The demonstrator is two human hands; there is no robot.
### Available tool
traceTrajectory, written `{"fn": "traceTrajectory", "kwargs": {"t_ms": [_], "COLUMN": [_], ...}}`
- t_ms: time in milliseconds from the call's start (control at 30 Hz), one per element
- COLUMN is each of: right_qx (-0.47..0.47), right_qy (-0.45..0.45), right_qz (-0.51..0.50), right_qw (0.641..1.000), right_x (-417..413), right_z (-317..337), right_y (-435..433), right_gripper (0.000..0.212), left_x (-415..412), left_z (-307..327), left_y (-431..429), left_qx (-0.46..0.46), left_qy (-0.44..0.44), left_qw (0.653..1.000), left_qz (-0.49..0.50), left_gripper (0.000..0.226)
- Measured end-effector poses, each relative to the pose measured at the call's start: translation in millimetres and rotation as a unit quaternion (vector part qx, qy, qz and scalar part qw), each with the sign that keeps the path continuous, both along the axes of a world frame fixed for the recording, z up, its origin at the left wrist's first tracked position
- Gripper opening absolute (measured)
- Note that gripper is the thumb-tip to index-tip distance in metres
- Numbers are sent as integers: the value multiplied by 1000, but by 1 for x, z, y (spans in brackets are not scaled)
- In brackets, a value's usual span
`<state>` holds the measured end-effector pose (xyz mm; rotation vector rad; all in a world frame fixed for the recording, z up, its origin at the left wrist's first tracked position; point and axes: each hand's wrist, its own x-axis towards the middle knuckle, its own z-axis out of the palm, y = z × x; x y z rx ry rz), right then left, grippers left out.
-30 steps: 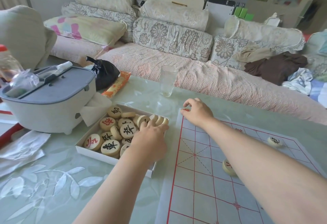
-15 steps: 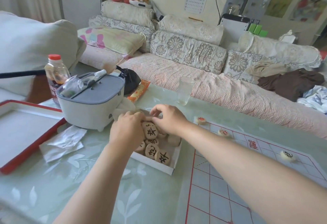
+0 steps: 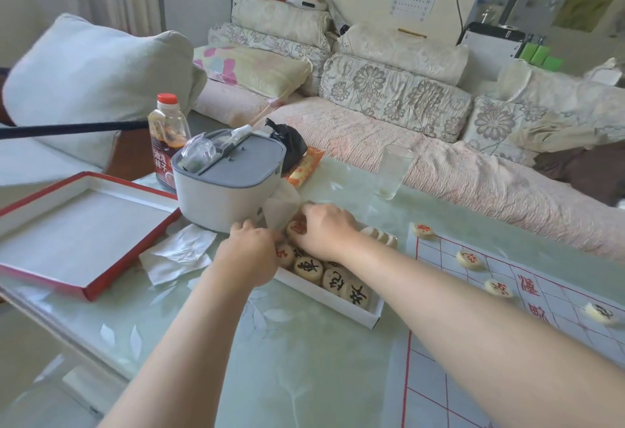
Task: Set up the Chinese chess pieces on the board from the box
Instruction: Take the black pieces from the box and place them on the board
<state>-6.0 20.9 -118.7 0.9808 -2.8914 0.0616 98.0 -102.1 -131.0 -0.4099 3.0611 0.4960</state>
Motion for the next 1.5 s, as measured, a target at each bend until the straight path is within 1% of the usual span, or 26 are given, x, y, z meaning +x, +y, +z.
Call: {"fn": "traceTrajectory", "kwargs": {"t_ms": [100,267,400,433,500,567,667,767,867,1000,1100,1200,1267,1333,1400,1500], "right_qx": [-58,-143,-166,-165,-164,-166,-162,-153,-132,-147,-168,-134,-120,-149,-199,-292], "right_qy": [-32,-59,-56,-52,-47,-43,-33,-40,-62,-76,-73,-85,-98,-97,-85,-83], "right_qz": [16,22,-11,-25,-58,-93,-148,-206,-235,-234,-227,-219,-220,-214,-196,-127], "right_qw": [998,988,984,985,984,981,975,966,961,958,956,963,963,961,957,944], "right_x": [3,11,8,6,1,-5,-13,-20,-25,-31,-36,-38,-38,-36,-32,-17], "right_z": [2,9,16,18,21,23,23,19,11,0,-6,-10,-12,-14,-14,-7], "right_y": [8,31,64,75,98,123,159,190,212,222,221,222,224,226,228,227], "right_gripper": [47,54,52,51,51,53,51,39,26,25,27,24,21,18,17,19], "left_x": [-3,-3,-1,0,-3,-6,-12,-20,-29,-38,-48,-56,-59,-61,-63,-64], "left_z": [-2,4,7,9,13,17,24,29,29,28,26,22,20,18,15,12], "left_y": [6,15,21,23,30,40,61,87,115,141,149,154,158,162,166,173], "left_qx": [-15,-44,-83,-78,-35,30,107,185,262,335,368,401,422,442,459,493], "left_qy": [-21,-5,34,49,90,141,185,188,143,114,97,77,75,77,81,82], "left_qw": [1000,999,996,995,995,989,977,964,953,934,924,912,903,894,885,866], "left_qz": [6,21,23,23,23,21,5,-22,-43,-46,-32,-29,-25,-18,-8,4], "left_gripper": [54,47,34,30,23,17,16,19,17,15,22,30,27,23,20,22]}}
